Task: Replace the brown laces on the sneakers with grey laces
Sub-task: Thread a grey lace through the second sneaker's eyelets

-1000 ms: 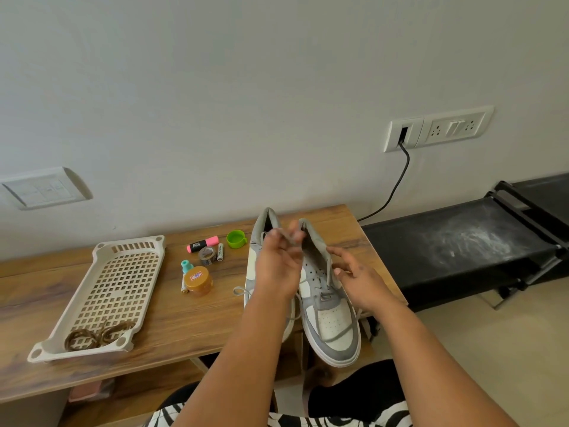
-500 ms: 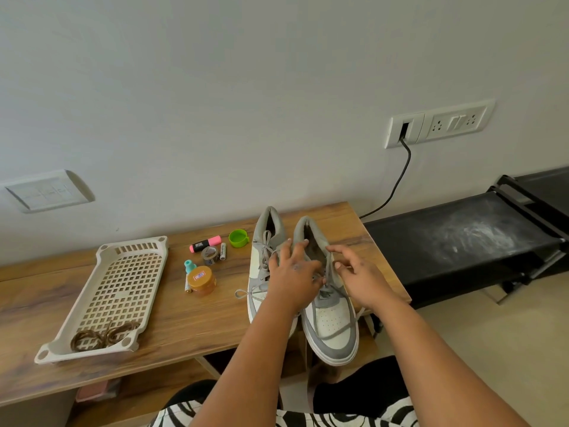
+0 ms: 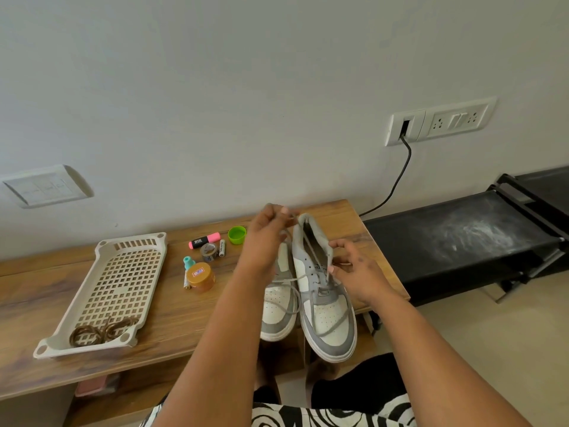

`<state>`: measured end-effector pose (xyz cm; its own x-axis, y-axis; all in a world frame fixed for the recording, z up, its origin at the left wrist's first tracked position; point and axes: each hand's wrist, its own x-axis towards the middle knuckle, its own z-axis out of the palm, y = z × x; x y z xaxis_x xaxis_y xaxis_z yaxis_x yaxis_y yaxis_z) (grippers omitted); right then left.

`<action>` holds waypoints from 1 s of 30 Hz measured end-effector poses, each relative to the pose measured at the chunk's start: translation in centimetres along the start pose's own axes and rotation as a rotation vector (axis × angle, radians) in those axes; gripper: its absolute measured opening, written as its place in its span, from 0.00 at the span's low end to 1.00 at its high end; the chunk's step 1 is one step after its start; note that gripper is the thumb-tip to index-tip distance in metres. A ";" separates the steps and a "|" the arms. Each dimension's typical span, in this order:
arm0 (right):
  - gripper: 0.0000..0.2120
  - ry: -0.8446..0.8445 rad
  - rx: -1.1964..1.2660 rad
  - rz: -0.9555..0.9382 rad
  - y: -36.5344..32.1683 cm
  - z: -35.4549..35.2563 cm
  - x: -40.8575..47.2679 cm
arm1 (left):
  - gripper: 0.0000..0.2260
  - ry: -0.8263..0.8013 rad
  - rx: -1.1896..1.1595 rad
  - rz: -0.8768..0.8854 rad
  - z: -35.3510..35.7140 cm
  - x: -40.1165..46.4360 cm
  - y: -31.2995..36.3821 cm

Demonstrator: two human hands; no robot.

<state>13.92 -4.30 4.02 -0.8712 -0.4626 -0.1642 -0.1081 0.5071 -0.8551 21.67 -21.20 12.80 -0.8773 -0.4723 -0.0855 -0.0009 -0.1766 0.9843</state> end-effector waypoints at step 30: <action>0.22 -0.005 -0.041 0.023 0.2 0.1 0.3 | 0.08 0.347 0.437 -0.011 -2.8 2.1 -2.5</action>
<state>13.72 -4.43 3.76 -0.8714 -0.4538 -0.1862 -0.1073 0.5468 -0.8304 21.17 -24.22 9.73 -0.6670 -0.7418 -0.0696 -0.2731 0.1565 0.9492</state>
